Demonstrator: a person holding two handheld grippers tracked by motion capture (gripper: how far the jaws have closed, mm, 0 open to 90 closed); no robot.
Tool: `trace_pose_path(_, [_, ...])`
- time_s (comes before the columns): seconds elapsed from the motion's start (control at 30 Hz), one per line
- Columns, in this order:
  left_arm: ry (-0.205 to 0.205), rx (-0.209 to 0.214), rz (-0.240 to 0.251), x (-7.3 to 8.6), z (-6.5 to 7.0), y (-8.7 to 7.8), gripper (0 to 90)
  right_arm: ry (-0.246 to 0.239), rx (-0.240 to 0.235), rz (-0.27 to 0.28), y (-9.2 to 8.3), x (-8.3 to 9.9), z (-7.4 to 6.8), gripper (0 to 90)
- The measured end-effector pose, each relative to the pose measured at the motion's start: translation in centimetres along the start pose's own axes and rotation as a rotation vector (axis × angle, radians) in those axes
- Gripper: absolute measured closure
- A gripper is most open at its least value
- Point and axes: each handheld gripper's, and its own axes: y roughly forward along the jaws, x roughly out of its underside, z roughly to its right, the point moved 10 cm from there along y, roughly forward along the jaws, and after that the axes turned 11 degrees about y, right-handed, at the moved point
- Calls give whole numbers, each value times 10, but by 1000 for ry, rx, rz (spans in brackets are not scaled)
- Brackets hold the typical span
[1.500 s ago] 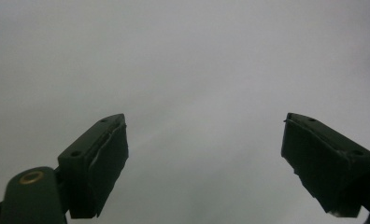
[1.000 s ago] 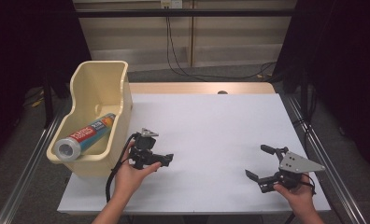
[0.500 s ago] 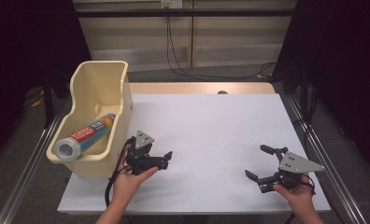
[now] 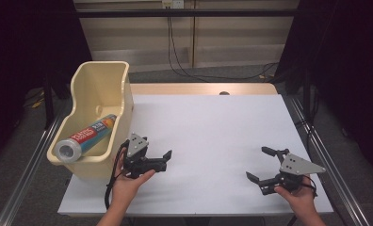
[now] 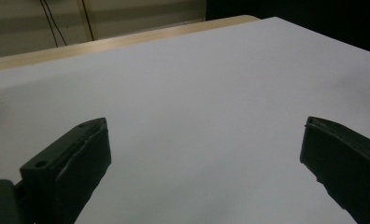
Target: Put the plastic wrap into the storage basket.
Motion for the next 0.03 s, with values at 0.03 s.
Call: trace_pose_path(0.03, [-1, 6, 3, 0, 1, 0, 16, -1, 0, 1, 0, 0, 0, 12])
